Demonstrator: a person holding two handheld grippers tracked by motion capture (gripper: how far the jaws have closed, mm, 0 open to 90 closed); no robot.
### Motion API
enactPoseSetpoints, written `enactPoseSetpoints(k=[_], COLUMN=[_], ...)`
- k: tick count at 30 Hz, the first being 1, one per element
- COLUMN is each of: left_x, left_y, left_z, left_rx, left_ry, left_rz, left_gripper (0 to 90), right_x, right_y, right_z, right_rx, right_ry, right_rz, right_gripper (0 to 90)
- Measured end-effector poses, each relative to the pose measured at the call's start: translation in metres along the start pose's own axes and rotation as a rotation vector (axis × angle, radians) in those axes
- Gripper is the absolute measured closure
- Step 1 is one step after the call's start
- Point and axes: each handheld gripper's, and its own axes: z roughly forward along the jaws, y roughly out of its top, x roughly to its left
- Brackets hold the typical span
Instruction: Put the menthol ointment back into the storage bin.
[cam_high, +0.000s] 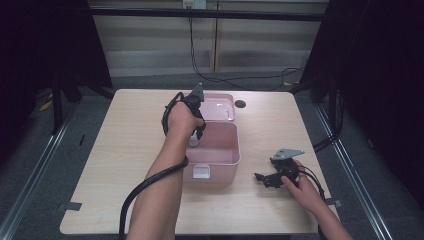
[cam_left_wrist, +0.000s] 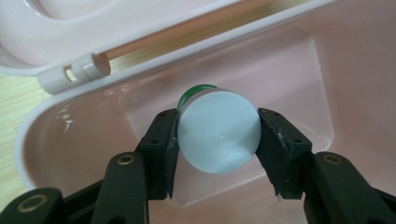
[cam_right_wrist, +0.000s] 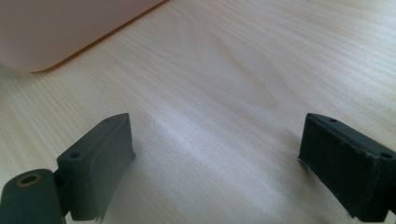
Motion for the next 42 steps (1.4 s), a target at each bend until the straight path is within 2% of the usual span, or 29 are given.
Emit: enactPoseSetpoints(k=[6, 7, 10, 11, 15, 16, 21, 28, 32, 38, 39, 42], left_x=[0.002, 0.003, 0.005, 0.005, 0.007, 0.008, 0.006, 0.001, -0.001, 0.002, 0.002, 0.005], left_y=[0.000, -0.001, -0.001, -0.002, -0.002, -0.002, -0.002, 0.000, 0.000, -0.001, -0.002, -0.003], left_z=[0.005, 0.007, 0.009, 0.010, 0.016, 0.017, 0.022, 0.030, 0.032, 0.037, 0.039, 0.043], left_rx=[0.003, -0.008, -0.010, -0.020, -0.021, -0.011, -0.026, -0.025, -0.040, -0.044, -0.051, -0.049], left_ry=[0.005, 0.007, 0.017, 0.015, 0.020, 0.019, 0.021, 0.029, 0.035, 0.037, 0.043, 0.047], left_rz=[-0.010, -0.027, -0.018, -0.036, -0.042, -0.033, -0.041, -0.029, -0.038, -0.030, -0.047, -0.052], left_gripper=[50.1, 50.1, 50.1, 50.1, 50.1, 50.1, 50.1, 50.1, 50.0, 50.0, 50.0, 49.9], right_x=[0.000, 0.000, 0.000, 0.000, 0.000, 0.000, 0.000, 0.000, 0.000, 0.000, 0.000, 0.000], right_y=[0.000, 0.000, 0.000, 0.000, 0.000, 0.000, 0.000, 0.000, 0.000, 0.000, 0.000, 0.000], right_z=[0.000, 0.000, 0.000, 0.000, 0.000, 0.000, 0.000, 0.000, 0.000, 0.000, 0.000, 0.000], right_rx=[-0.001, -0.001, 0.000, -0.001, 0.000, -0.001, -0.001, -0.001, -0.001, -0.001, -0.001, -0.001], right_ry=[-0.001, -0.001, -0.002, 0.000, -0.002, 0.001, 0.000, 0.001, 0.001, 0.002, 0.003, 0.002], right_rz=[0.003, 0.003, 0.003, 0.002, 0.002, 0.003, 0.002, 0.003, 0.002, 0.000, 0.000, 0.001], right_gripper=[9.1, 9.1, 9.1, 9.1, 9.2, 9.1, 9.1, 9.1, 9.1, 9.1, 9.1, 9.1])
